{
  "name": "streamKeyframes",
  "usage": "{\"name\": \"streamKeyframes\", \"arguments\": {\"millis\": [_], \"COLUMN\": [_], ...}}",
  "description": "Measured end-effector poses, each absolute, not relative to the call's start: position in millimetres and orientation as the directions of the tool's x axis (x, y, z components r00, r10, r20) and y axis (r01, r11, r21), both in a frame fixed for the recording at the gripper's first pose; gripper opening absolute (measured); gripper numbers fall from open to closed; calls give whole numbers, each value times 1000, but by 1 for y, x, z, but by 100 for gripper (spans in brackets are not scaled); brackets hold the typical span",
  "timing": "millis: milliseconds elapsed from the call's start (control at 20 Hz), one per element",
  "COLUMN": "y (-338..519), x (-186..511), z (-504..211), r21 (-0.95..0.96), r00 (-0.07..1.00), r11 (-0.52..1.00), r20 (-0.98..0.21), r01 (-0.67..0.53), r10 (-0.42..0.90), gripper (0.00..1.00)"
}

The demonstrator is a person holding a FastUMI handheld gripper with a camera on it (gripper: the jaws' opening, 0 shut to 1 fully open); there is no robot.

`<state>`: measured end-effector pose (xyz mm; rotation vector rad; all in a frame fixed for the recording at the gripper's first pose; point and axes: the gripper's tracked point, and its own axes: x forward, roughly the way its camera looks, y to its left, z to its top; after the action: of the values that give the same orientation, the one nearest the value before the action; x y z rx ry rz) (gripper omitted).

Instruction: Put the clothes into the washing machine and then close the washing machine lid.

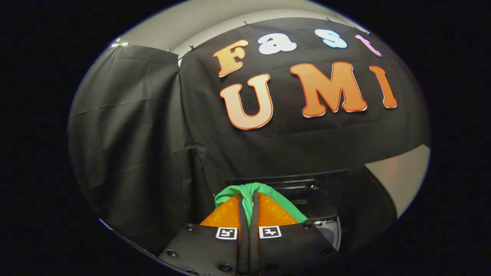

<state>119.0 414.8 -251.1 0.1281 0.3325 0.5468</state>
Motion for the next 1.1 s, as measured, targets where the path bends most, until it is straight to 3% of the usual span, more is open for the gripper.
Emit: {"name": "streamKeyframes", "arguments": {"millis": [250,650,1100], "y": [423,408,393], "x": [152,150,161], "z": [-342,-481,-559], "r21": [204,203,170], "r00": [803,694,559], "r11": [899,943,975], "r20": [-404,-639,-799], "r01": [-388,-265,-143], "r10": [438,332,222], "gripper": [7,7,8]}}
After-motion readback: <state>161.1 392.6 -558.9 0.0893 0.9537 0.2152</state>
